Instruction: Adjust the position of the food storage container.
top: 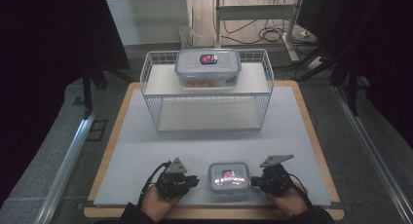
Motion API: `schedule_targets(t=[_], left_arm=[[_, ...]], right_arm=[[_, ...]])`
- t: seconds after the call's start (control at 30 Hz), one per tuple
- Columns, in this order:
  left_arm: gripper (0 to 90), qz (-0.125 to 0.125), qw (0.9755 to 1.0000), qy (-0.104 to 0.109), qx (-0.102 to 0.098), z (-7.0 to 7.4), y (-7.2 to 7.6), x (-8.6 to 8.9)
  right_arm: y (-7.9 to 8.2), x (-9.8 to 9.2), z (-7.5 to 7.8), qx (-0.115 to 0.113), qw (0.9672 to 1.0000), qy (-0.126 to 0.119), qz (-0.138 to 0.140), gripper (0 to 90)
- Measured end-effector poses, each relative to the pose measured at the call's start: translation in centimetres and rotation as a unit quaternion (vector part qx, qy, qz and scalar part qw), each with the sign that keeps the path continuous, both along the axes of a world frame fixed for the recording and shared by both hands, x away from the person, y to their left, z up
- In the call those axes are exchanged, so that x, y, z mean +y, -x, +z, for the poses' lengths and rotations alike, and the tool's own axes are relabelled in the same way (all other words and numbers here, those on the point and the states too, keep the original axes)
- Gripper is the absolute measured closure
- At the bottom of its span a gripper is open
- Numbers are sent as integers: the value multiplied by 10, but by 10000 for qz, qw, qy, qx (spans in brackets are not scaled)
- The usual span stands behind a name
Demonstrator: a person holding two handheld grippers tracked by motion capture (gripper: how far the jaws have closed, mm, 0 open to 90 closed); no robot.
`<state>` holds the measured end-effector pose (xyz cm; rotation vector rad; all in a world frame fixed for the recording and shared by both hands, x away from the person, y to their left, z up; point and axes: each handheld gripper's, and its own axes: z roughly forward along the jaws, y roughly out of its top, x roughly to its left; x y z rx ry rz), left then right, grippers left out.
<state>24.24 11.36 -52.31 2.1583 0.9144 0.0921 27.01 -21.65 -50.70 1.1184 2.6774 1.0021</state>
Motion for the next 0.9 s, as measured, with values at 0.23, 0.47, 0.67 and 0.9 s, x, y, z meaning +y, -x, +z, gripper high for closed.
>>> schedule_targets(t=[0.23,0.47,0.67,0.9], left_arm=[[858,165,9997,-2,197,-5,-6,-2],[872,434,9987,45,261,-5,-15,7],[893,683,9973,15,255,-5,-22,12],[765,789,9967,-174,-17,-2,-18,23]], right_arm=[[-2,21,-1,11,9998,-47,203,900],[-10,35,-1,-103,9997,63,199,900],[-17,46,-1,-174,9995,137,210,900],[-19,47,1,-336,9988,193,305,896]])
